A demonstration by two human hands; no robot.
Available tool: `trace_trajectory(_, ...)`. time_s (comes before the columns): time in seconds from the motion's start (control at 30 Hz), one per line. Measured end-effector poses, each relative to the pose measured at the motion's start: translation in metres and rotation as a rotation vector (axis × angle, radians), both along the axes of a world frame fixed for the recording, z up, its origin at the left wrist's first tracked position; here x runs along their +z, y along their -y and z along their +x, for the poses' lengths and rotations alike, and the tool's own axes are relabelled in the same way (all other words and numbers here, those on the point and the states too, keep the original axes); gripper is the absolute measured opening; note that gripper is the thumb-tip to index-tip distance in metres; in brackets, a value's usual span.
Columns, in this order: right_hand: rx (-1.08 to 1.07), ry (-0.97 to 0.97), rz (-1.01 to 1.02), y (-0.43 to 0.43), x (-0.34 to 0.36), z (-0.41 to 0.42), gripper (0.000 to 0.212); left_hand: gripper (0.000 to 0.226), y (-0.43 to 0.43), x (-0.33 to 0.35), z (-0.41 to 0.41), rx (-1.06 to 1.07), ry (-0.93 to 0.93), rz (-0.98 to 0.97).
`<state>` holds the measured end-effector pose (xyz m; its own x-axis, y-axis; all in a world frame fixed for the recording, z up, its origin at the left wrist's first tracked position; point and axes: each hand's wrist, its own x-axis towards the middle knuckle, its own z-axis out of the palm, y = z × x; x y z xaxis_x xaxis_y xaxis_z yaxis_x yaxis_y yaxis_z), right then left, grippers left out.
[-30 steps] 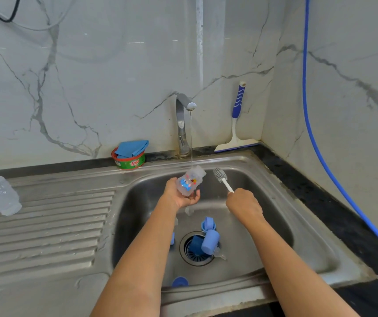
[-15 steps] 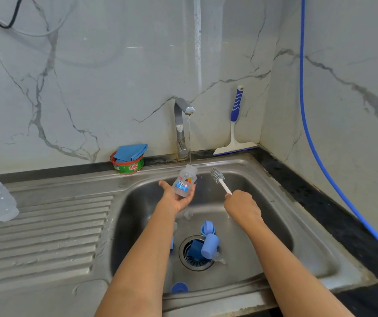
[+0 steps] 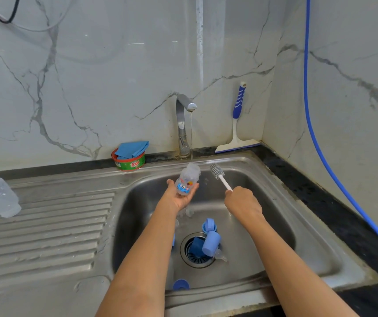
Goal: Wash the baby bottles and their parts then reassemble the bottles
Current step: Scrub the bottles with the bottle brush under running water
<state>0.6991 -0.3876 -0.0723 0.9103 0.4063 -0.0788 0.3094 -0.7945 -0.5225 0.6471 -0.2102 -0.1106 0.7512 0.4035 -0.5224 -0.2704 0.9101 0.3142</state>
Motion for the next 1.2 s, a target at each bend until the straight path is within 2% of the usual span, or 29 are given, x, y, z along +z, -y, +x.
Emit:
trace_trajectory(0.13,0.022,0.018,0.008,0.0,0.001,-0.001,0.036,0.069,-0.004,0.002,0.004,0.056,-0.021,-0.049)
trace_trajectory(0.27,0.041,0.026,0.01,-0.002,0.002,-0.002,0.038,0.066,-0.009,0.004,0.013,0.112,-0.04,0.005)
trace_trajectory(0.53,0.027,0.093,0.003,-0.002,0.005,-0.003,0.04,0.066,-0.001,0.012,0.019,0.016,-0.146,0.149)
trace_trajectory(0.67,0.029,0.108,0.006,-0.002,0.007,-0.005,0.04,0.051,-0.002,0.017,0.019,0.028,-0.162,0.197)
trace_trajectory(0.93,0.071,0.111,0.038,-0.004,0.007,-0.008,0.04,0.046,-0.009,0.02,0.015,0.087,-0.183,0.277)
trace_trajectory(1.0,0.112,0.091,0.047,-0.005,0.007,-0.009,0.04,0.043,-0.008,0.019,0.018,0.079,-0.204,0.329)
trace_trajectory(1.13,0.16,-0.007,0.041,-0.009,0.004,-0.011,0.037,0.055,-0.004,0.019,0.027,0.049,-0.201,0.433)
trace_trajectory(1.2,0.138,-0.064,0.057,-0.009,0.004,-0.01,0.035,0.05,-0.002,0.017,0.03,0.061,-0.204,0.478)
